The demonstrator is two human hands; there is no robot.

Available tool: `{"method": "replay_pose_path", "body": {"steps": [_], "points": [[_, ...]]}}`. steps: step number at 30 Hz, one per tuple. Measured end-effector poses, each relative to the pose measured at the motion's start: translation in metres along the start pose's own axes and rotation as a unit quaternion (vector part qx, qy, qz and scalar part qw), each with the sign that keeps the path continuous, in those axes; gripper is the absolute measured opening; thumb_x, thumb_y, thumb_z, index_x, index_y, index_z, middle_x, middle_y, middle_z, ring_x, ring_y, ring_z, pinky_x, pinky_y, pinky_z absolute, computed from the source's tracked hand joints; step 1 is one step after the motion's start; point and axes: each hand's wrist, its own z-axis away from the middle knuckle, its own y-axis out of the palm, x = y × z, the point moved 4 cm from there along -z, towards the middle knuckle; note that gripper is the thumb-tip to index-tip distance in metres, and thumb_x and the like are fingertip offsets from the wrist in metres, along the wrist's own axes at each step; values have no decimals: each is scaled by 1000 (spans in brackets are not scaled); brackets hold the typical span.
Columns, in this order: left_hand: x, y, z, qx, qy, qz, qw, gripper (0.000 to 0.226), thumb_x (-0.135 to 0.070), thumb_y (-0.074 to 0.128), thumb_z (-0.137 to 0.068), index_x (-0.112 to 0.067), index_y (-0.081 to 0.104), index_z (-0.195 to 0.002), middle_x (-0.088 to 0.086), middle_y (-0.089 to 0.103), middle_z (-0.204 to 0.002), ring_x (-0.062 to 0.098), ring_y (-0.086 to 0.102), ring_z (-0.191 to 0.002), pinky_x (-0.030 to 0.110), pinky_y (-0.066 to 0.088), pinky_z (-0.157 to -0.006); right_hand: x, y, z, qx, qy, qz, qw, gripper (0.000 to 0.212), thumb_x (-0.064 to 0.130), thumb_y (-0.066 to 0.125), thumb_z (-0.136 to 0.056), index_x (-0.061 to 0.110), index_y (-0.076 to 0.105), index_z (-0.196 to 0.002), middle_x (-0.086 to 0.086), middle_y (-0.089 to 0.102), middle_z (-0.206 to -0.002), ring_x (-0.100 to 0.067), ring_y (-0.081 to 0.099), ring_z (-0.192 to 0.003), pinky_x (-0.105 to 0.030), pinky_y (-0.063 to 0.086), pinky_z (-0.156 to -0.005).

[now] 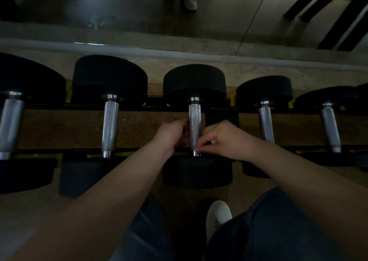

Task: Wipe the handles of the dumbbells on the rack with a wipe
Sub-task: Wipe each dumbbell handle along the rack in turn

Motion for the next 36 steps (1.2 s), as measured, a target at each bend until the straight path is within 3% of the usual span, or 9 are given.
{"method": "replay_pose_path", "body": {"steps": [2, 7, 13, 16, 19, 27, 30, 33, 36], "points": [[1, 2, -1, 4, -12, -8, 1000, 19, -23, 53, -99, -19, 72, -98, 5, 74, -87, 21, 70, -81, 35, 56, -75, 0, -2, -7, -12, 1, -10, 1000, 15, 27, 77, -87, 19, 80, -99, 9, 73, -95, 0, 67, -85, -23, 56, -82], [1, 0, -2, 21, -10, -9, 1000, 20, -26, 54, -98, -17, 72, -98, 7, 75, -95, 23, 72, -93, 40, 57, -90, -12, -26, -33, -275, 75, 87, 954, 15, 24, 71, -94, 17, 80, -103, -2, 73, -92, -4, 60, -81, -26, 54, -77], [-2, 7, -2, 22, -57, 28, 998, 32, -25, 42, -100, -14, 71, -91, 10, 72, -84, 23, 68, -69, 31, 52, -59, 8, -2, -13, 2, 30, 44, 999, 15, 29, 72, -92, 22, 80, -102, 7, 73, -94, -2, 65, -83, -24, 53, -80], [-4, 10, 6, 28, -57, 43, 997, 34, -20, 35, -103, -11, 68, -96, 10, 69, -81, 24, 65, -73, 35, 51, -62, 7, -11, -25, -120, 66, 83, 987, 14, 26, 70, -95, 21, 80, -103, 0, 72, -94, -7, 62, -82, -28, 51, -79], [-5, 9, 8, 30, -44, 28, 998, 31, -18, 37, -103, -13, 67, -95, 9, 71, -91, 24, 67, -82, 37, 52, -68, 2, -23, -29, -240, 183, 47, 952, 18, 26, 65, -98, 21, 79, -109, 4, 70, -97, -5, 61, -83, -16, 47, -78], [-3, 8, 7, 53, -17, 12, 998, 33, -15, 37, -102, -12, 63, -124, 10, 72, -98, 24, 71, -84, 37, 55, -69, -5, 4, 8, -46, 332, -79, 939, 15, 28, 65, -98, 22, 78, -100, 5, 72, -97, -4, 66, -86, -15, 49, -72], [-2, 5, 10, 47, -2, 5, 999, 33, -17, 40, -102, -12, 61, -127, 12, 72, -106, 26, 71, -93, 39, 55, -73, -11, 4, 9, -92, 343, -142, 924, 11, 28, 68, -95, 24, 77, -100, 8, 72, -100, -3, 64, -93, -16, 48, -77], [-2, 1, 16, 52, 26, -4, 998, 29, -16, 42, -102, -15, 63, -121, 12, 71, -117, 25, 68, -106, 42, 53, -91, -4, -2, 4, -233, 330, -187, 896, 15, 30, 65, -97, 28, 76, -107, 14, 70, -102, 2, 61, -93, -15, 45, -77], [-3, -5, 30, 72, 65, -38, 995, 28, -13, 43, -101, -20, 63, -119, 7, 73, -114, 20, 70, -105, 36, 54, -93, 14, -12, -8, -268, 228, -163, 922, 20, 35, 66, -96, 28, 76, -112, 19, 70, -106, 5, 62, -100, -6, 43, -84]]}}
